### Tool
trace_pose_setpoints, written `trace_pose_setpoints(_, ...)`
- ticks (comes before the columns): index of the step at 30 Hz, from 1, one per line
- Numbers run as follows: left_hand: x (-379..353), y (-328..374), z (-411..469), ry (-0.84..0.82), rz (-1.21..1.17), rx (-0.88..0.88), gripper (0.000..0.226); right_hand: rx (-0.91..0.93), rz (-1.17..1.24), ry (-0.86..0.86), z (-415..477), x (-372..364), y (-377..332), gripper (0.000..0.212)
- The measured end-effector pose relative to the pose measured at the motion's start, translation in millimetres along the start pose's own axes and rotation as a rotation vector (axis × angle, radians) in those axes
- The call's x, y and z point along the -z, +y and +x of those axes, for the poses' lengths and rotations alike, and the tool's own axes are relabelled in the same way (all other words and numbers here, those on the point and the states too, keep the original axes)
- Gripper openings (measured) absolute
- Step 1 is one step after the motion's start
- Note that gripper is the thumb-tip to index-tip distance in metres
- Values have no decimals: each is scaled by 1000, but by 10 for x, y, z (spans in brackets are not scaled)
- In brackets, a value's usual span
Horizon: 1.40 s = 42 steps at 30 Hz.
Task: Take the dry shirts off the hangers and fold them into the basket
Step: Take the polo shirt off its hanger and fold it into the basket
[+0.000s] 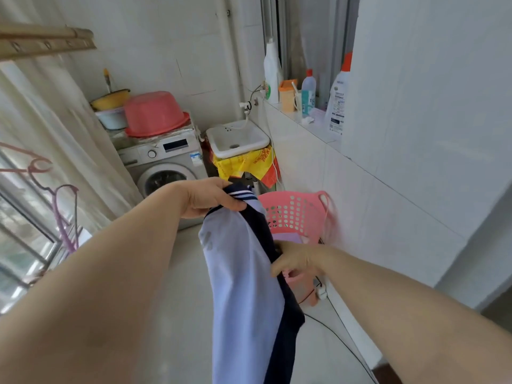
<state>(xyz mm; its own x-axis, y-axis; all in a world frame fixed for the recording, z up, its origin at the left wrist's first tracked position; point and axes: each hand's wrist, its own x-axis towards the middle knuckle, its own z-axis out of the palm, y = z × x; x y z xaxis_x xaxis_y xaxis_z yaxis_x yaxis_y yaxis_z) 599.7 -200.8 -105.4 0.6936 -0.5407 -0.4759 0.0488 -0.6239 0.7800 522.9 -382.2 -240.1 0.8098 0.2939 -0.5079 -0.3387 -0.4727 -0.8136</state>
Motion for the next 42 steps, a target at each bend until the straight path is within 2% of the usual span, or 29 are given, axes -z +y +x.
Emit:
trace_pose_setpoints(2,90,95,53,5,7,1,15,88,-22,68,74,177,-187,84)
trace_pose_setpoints(4,168,188,86,-3,16,11,18,182,-25,138,120,324,-444,82)
trace_pose_setpoints(6,266,269,116,1,36,12,22,222,-70,100,162,417,-694,58)
trace_pose_setpoints(8,400,367,116,47,93,7,23,172,-201,76,216,542,-821,37)
trace_pose_setpoints(9,470,420,97,75,121,5,23,134,-290,82,233,620,-845,36)
trace_pose_setpoints(12,715,591,28,131,165,16,25,37,-578,112,258,922,-905,56)
trace_pose_setpoints(14,863,689,3,192,193,32,27,21,-821,184,191,1138,-1024,55)
trace_pose_setpoints(16,989,801,28,323,274,14,30,-26,-1013,264,122,1370,-1162,45)
trace_pose_setpoints(18,1153,930,136,578,432,-64,26,-101,-1113,365,75,1631,-1281,38)
trace_pose_setpoints(19,1233,988,193,730,520,-100,23,-112,-1131,458,52,1740,-1327,34)
trace_pose_setpoints(21,1384,1161,344,1007,640,-160,20,-51,-1121,753,70,1995,-1435,16)
trace_pose_setpoints(23,1487,1348,495,1177,605,-224,21,6,-1072,995,137,2215,-1565,18)
trace_pose_setpoints(27,1606,1714,815,1339,407,-319,32,12,-990,1154,252,2571,-1728,20)
trace_pose_setpoints(30,1560,1781,1047,1275,346,-375,37,-66,-1011,1178,254,2744,-1658,23)
trace_pose_setpoints(33,1355,1534,1263,1097,297,-400,37,-178,-847,1117,250,2791,-1377,28)
trace_pose_setpoints(35,1155,1263,1321,944,300,-384,33,-247,-730,1037,246,2724,-1101,13)
trace_pose_setpoints(36,1068,1130,1339,852,324,-350,30,-265,-684,1016,226,2683,-985,12)
trace_pose_setpoints(37,957,951,1337,752,362,-290,28,-289,-644,999,230,2609,-832,24)
trace_pose_setpoints(39,758,664,1316,563,463,-164,27,-328,-530,977,236,2455,-596,35)
trace_pose_setpoints(42,393,291,1185,280,549,-38,25,-407,-468,912,250,2104,-257,32)
